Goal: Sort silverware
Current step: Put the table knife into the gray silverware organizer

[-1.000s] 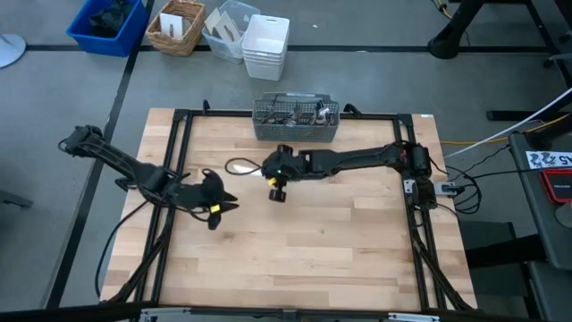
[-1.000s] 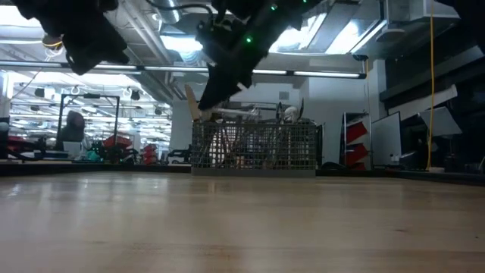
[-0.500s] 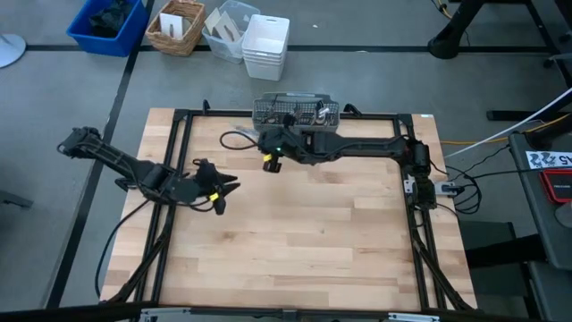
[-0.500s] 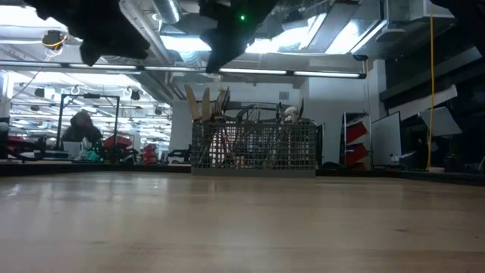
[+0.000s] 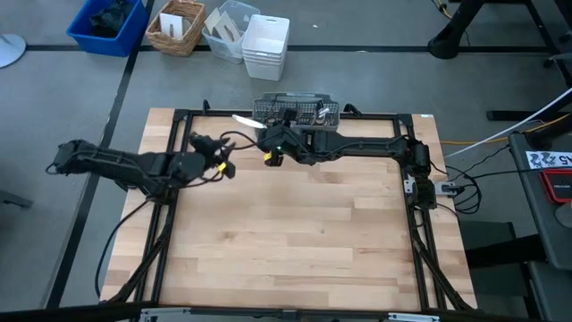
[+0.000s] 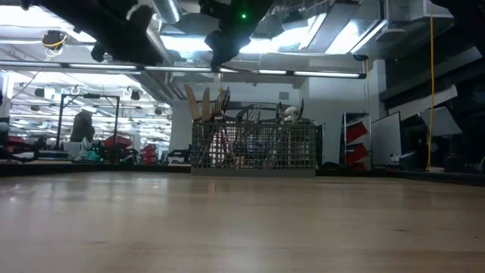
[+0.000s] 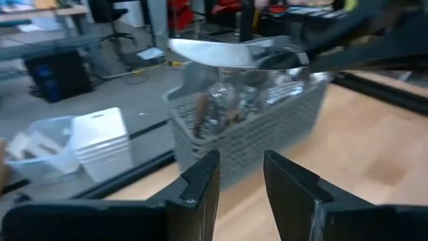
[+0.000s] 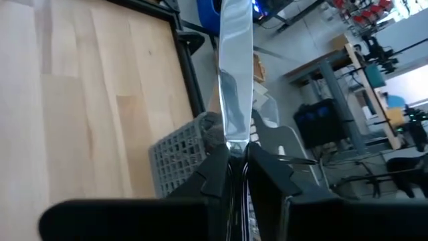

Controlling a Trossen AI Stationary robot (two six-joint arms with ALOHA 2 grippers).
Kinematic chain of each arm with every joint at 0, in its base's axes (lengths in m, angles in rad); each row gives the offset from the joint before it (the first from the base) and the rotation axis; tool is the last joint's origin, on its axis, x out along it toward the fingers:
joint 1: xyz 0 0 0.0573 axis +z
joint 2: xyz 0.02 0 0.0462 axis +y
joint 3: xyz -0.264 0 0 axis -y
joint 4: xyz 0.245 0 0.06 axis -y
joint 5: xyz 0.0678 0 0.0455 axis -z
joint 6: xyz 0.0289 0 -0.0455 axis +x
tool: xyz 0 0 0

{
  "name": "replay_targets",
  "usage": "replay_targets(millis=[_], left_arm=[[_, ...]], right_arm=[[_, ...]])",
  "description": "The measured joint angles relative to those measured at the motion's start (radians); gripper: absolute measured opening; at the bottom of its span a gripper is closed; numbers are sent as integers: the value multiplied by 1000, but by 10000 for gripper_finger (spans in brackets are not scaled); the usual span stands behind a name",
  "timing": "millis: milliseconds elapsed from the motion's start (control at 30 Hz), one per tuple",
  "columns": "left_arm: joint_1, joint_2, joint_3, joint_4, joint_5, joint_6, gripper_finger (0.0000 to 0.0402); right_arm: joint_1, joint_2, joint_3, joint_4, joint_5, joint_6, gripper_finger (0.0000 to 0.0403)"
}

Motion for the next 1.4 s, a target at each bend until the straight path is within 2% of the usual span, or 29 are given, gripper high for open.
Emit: replay_targets(millis=[200,333,433,500,633,800,967,1067,1267,1400], left_arm=[[91,0,0,-1,0,78,109],[130,0,0,2,0,166,109],[141,-7,8,-9,14,172,109],[148,-43,20,-13,91,189,109],[170,-190,11,-16,316,236,109],[198,-374,-131,16,450,87,109],[202,-466,-320,315,472,-57,109],[203,-467,-371,455,443,-79,109],[226,-443,-377,470,429,-99,125],[265,-400,-377,471,414,-222,154]], right_arm=[[0,0,0,0,17,-7,49],[0,0,0,0,17,-7,49],[0,0,0,0,17,-7,49],[0,0,0,1,17,-7,49],[0,0,0,0,17,-7,49],[0,0,0,0,17,-7,49],[0,0,0,0,16,-7,49],[0,0,0,0,15,-7,49],[0,0,0,0,15,-7,49],[1,0,0,0,14,-7,49]])
